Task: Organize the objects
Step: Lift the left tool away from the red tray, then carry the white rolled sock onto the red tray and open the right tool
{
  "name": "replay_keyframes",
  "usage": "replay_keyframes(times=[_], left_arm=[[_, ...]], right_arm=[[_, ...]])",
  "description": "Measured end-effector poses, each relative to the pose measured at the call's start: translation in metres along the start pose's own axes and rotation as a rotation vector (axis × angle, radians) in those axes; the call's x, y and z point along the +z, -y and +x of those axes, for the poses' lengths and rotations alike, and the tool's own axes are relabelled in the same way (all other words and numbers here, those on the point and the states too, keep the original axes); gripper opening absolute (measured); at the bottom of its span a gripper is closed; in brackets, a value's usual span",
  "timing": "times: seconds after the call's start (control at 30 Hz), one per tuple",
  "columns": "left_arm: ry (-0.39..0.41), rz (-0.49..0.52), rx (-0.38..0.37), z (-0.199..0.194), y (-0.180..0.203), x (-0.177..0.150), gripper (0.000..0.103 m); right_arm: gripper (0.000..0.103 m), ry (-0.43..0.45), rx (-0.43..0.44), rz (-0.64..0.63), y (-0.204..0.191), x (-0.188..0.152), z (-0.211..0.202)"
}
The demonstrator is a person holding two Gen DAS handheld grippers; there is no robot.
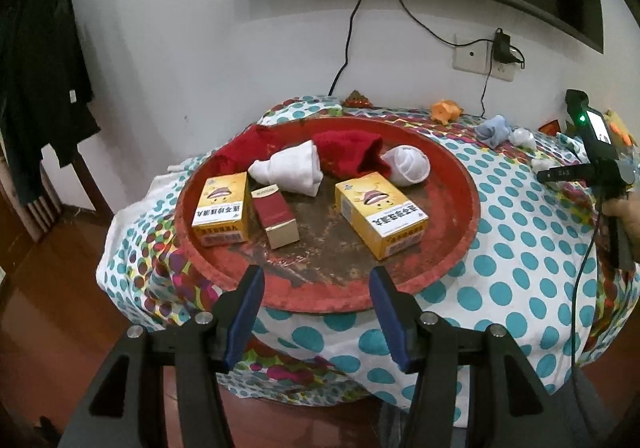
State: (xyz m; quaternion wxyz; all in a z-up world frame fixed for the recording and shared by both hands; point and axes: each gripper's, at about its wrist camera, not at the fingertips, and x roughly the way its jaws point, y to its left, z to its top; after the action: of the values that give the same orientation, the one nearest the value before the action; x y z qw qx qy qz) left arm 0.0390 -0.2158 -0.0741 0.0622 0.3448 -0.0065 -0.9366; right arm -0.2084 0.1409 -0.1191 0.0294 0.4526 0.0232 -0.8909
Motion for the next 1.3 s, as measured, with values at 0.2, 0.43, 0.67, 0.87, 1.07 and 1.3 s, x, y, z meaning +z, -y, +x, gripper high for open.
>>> replay_keyframes(times=[0.2,0.43,0.67,0.87,1.07,1.3], left_arm=[[-0.008,-0.062,-0.020,0.001,-0.011,0.001,0.056],[-0.006,-0.033,0.008,0.000,-0.005,0.000,0.056],[-0.015,-0.045,0.004,0.001,-0.006,0.000,0.056],[-0.018,-0.035,0.005,0.002,-0.003,0.000,0.056],[-0.024,-0.034,-0.005,0.002,-0.001,-0.001,0.056],[-0.030,-0.046,-0.005,0.003,-0.002,-0.001,0.056]], right_arm=[[0.039,0.029,0.077,-0.018,-0.037,0.000,-0.019],[0.039,0.074,0.180,-0.112,-0.095,0.002,-0.051],[0.039,0.091,0.290,-0.204,-0.150,0.001,-0.076],[0.039,0.070,0.340,-0.308,-0.196,-0.010,-0.082],[0.039,0.031,0.350,-0.365,-0.226,-0.019,-0.070],[0.039,-0.013,0.326,-0.420,-0.252,-0.025,-0.056]])
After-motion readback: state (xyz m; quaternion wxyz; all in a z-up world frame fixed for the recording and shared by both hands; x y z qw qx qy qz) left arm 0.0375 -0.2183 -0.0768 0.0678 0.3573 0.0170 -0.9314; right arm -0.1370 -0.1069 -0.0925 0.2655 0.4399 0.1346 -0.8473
